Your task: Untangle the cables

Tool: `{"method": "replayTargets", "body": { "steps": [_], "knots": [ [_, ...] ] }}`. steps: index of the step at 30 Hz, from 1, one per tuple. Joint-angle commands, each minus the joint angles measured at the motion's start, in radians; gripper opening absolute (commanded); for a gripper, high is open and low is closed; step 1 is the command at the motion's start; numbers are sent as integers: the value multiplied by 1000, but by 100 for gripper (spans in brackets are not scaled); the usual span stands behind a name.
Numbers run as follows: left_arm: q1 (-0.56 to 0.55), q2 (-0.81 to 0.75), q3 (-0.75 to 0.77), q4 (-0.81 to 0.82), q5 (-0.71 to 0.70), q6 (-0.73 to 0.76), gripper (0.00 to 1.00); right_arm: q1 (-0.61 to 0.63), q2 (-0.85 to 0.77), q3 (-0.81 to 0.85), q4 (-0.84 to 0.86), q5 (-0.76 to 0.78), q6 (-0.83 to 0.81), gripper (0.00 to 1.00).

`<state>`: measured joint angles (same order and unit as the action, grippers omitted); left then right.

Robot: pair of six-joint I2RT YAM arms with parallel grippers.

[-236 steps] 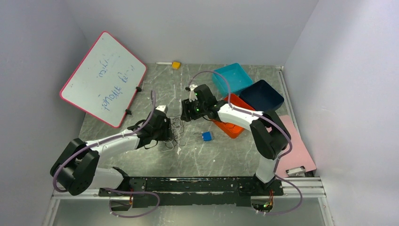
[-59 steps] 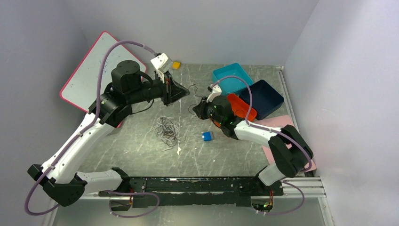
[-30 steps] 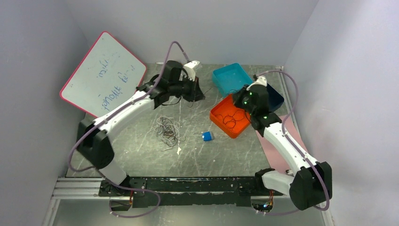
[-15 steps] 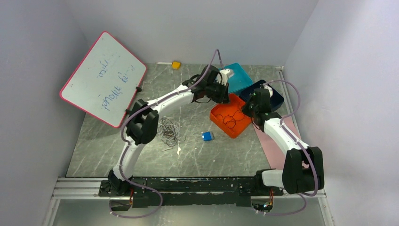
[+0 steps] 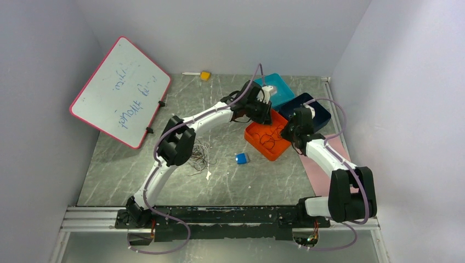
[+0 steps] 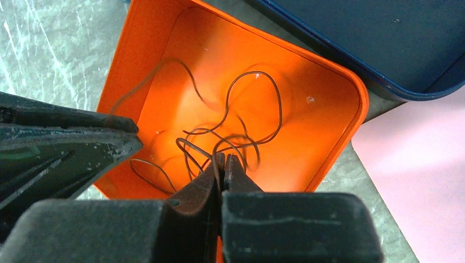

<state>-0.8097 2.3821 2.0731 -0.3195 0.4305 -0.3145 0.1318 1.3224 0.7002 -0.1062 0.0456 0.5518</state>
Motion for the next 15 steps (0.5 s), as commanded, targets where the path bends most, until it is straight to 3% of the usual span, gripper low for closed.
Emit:
{"method": "replayTargets", "body": {
  "steps": [1, 6, 13, 15],
  "knots": [
    [-14, -21, 32, 18, 12, 0, 26, -9, -9, -7, 20, 8, -17, 0],
    [-14, -81, -7, 20, -31, 21, 46, -9, -15, -6, 14, 19, -25, 0],
    [-7, -257, -140, 38, -138, 44, 51, -10, 8, -4, 56, -32, -43, 0],
    [1, -330, -207, 54, -166, 47, 52, -9, 31, 17, 55, -48, -55, 4]
  ]
}}
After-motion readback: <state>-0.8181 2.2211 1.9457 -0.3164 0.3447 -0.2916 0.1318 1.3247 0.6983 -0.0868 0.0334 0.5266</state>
